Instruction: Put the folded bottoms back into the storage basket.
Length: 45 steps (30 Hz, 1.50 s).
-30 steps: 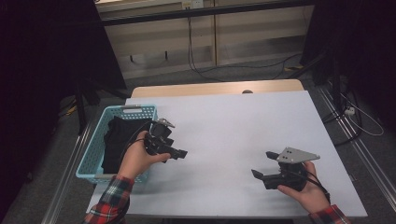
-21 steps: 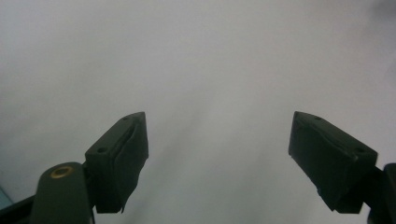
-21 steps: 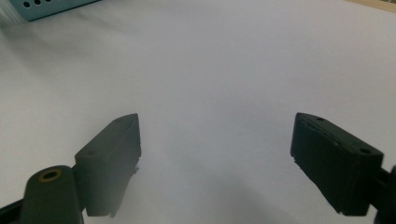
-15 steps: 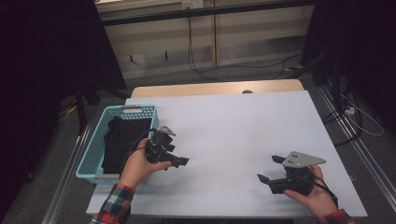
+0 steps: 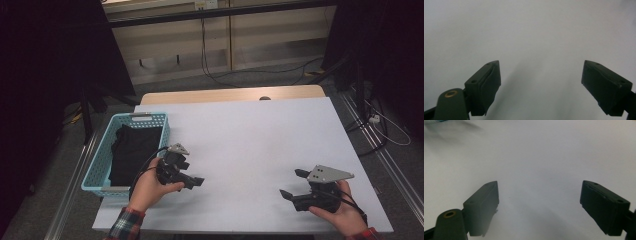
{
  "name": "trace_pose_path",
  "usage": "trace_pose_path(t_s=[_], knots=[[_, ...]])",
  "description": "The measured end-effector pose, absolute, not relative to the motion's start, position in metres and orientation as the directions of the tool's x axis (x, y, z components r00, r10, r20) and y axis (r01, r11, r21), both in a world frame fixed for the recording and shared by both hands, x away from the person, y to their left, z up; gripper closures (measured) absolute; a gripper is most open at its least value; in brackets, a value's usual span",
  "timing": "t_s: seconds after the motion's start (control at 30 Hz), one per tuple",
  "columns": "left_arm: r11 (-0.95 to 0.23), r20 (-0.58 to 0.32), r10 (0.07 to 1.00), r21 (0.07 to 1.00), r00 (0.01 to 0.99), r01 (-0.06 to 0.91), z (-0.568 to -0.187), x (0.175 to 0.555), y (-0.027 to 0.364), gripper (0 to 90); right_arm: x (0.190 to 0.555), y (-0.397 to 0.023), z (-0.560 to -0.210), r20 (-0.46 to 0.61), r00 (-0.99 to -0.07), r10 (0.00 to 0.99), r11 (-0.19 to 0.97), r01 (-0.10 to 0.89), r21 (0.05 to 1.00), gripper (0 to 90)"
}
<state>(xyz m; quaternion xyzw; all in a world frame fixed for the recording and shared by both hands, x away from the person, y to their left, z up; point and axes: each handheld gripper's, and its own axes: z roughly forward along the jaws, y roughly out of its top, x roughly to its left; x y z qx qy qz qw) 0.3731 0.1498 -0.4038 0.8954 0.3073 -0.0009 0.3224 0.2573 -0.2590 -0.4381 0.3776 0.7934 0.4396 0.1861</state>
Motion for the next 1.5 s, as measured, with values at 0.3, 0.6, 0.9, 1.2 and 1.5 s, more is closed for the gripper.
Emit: trace_pose_path(t_s=[0.3, 0.6, 0.9, 1.2, 1.5], knots=[[-0.602, -0.188, 0.546, 0.589, 0.816, 0.539, -0.408, 0.369, 0.155, 15.2, 0.255, -0.260, -0.439, 0.037, -0.647, 0.762, 0.334, 0.440, 0.834, 14.8], [-0.594, -0.198, 0.540, 0.599, 0.818, 0.537, -0.413, 0.366, 0.158, 14.4, 0.254, -0.263, -0.440, 0.037, -0.645, 0.763, 0.335, 0.444, 0.831, 14.7], [-0.590, -0.202, 0.537, 0.604, 0.819, 0.536, -0.416, 0.364, 0.161, 13.9, 0.252, -0.266, -0.440, 0.037, -0.639, 0.768, 0.329, 0.443, 0.834, 14.2], [-0.583, -0.206, 0.530, 0.615, 0.822, 0.531, -0.421, 0.360, 0.165, 13.4, 0.251, -0.267, -0.440, 0.038, -0.638, 0.769, 0.325, 0.442, 0.836, 14.0], [-0.586, -0.196, 0.525, 0.622, 0.828, 0.519, -0.422, 0.358, 0.166, 12.7, 0.252, -0.267, -0.441, 0.036, -0.642, 0.766, 0.334, 0.446, 0.831, 13.6]])
